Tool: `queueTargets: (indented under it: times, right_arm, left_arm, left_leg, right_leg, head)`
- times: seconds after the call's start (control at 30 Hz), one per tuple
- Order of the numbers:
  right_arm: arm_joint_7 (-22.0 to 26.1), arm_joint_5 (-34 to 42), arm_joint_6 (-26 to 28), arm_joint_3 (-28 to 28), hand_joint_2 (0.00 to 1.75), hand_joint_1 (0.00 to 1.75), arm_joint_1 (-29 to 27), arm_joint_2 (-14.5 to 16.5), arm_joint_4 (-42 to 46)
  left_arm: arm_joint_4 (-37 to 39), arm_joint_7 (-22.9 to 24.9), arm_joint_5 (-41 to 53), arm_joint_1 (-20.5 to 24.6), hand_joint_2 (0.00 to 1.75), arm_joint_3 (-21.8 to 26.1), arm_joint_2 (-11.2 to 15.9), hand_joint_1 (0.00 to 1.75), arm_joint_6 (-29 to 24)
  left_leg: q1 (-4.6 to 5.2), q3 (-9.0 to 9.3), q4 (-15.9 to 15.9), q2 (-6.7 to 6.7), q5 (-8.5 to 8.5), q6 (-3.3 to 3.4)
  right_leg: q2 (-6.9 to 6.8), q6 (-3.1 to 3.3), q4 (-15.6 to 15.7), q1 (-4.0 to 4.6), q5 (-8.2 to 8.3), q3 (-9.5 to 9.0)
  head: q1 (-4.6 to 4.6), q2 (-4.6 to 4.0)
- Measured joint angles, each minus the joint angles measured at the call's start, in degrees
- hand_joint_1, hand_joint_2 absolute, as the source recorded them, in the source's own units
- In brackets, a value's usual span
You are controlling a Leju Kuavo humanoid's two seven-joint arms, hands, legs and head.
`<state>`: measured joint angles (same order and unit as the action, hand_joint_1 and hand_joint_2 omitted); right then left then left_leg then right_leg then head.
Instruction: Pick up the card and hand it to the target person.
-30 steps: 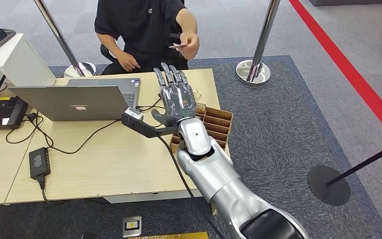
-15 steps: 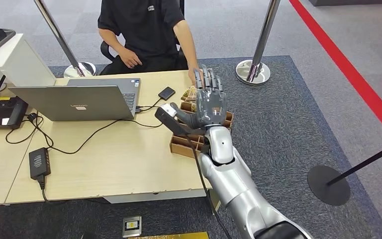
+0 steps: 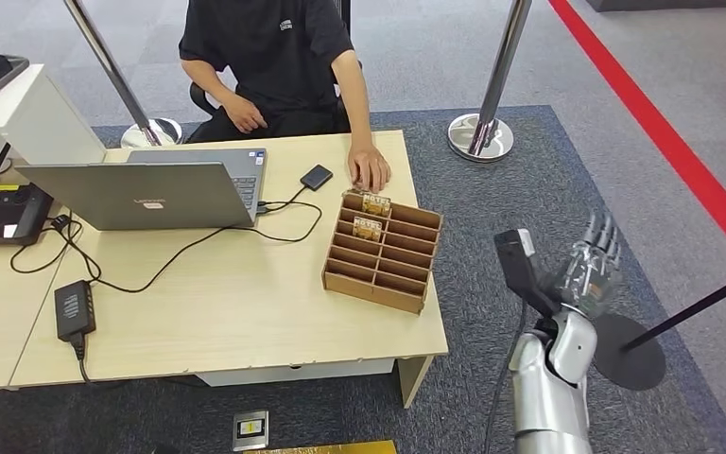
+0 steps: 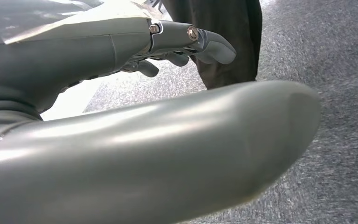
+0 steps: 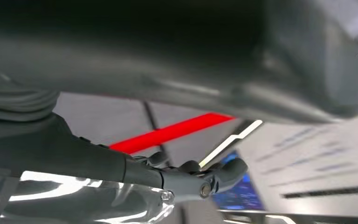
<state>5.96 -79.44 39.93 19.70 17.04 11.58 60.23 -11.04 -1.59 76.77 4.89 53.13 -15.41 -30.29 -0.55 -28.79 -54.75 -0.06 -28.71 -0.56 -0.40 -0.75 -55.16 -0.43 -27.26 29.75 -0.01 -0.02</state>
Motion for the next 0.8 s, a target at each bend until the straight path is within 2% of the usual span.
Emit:
queueTargets:
  times: [0.13, 0.27, 0.37, 0.47, 0.6, 0.73, 0.8]
  right_arm:
    - [4.7, 3.4, 0.0, 11.9, 0.0, 0.0, -0.4, -0.3, -1.9]
    - [6.5, 3.7, 0.0, 25.1, 0.0, 0.0, -0.4, -1.3, -8.3]
    - [5.6, 2.8, 0.0, 33.2, 0.0, 0.0, -0.4, -2.1, -13.6]
    - [1.7, 1.1, 0.0, 39.6, 0.0, 0.0, -0.6, -3.2, -20.2]
    - [-2.7, -0.6, 0.0, 43.4, 0.0, 0.0, -1.2, -4.4, -27.5]
    - [-8.8, -1.7, -1.5, 44.4, 0.0, 0.0, -1.7, -5.3, -35.3]
    - [-10.3, -2.0, -2.3, 44.6, 0.0, 0.0, -2.0, -5.4, -37.6]
  left_arm:
    - [0.0, 0.0, -0.2, 0.0, 0.0, 0.1, 0.0, 0.0, 0.0]
    - [0.0, -0.4, -0.2, 0.0, 0.0, 0.2, 0.0, 0.0, 0.0]
    - [0.0, -0.9, -0.2, 0.1, 0.0, 0.3, 0.0, 0.0, -0.1]
    - [0.0, -1.1, -0.2, 0.1, 0.0, 0.3, 0.0, 0.0, -0.2]
    - [0.0, -1.0, 0.0, 0.2, 0.0, 0.3, 0.0, 0.0, -0.2]
    - [0.0, -0.4, 0.4, 0.4, 0.0, 0.3, 0.0, 0.0, -0.2]
    - [0.0, -0.3, 0.5, 0.4, 0.0, 0.3, 0.0, 0.0, -0.2]
  left_leg:
    - [0.0, 0.02, 0.0, -0.04, 0.0, 0.0]
    - [0.0, 0.02, 0.0, -0.01, -0.02, -0.01]
    - [0.0, 0.02, 0.0, -0.02, -0.02, -0.01]
    - [-0.01, 0.02, 0.0, 0.0, -0.02, -0.01]
    - [-0.01, 0.04, 0.0, 0.01, -0.02, -0.02]
    - [-0.02, 0.05, 0.0, 0.01, -0.01, -0.02]
    - [-0.01, 0.05, 0.0, 0.01, -0.01, -0.02]
  right_leg:
    - [0.0, -0.01, 0.0, 0.0, -0.01, -0.02]
    - [0.0, -0.01, 0.0, 0.0, -0.01, -0.03]
    - [0.0, -0.01, 0.0, 0.0, -0.02, -0.02]
    - [0.0, -0.01, 0.0, 0.0, -0.02, -0.02]
    - [0.0, -0.01, 0.0, 0.01, -0.01, -0.02]
    - [0.0, -0.01, 0.0, 0.02, -0.01, -0.02]
    - [0.0, -0.01, 0.0, 0.01, -0.01, -0.02]
  head:
    - [0.0, 0.0]
    - [0.01, 0.0]
    - [0.01, 0.0]
    - [0.01, 0.0]
    - [-0.01, 0.0]
    - [0.01, 0.0]
    - [0.0, 0.0]
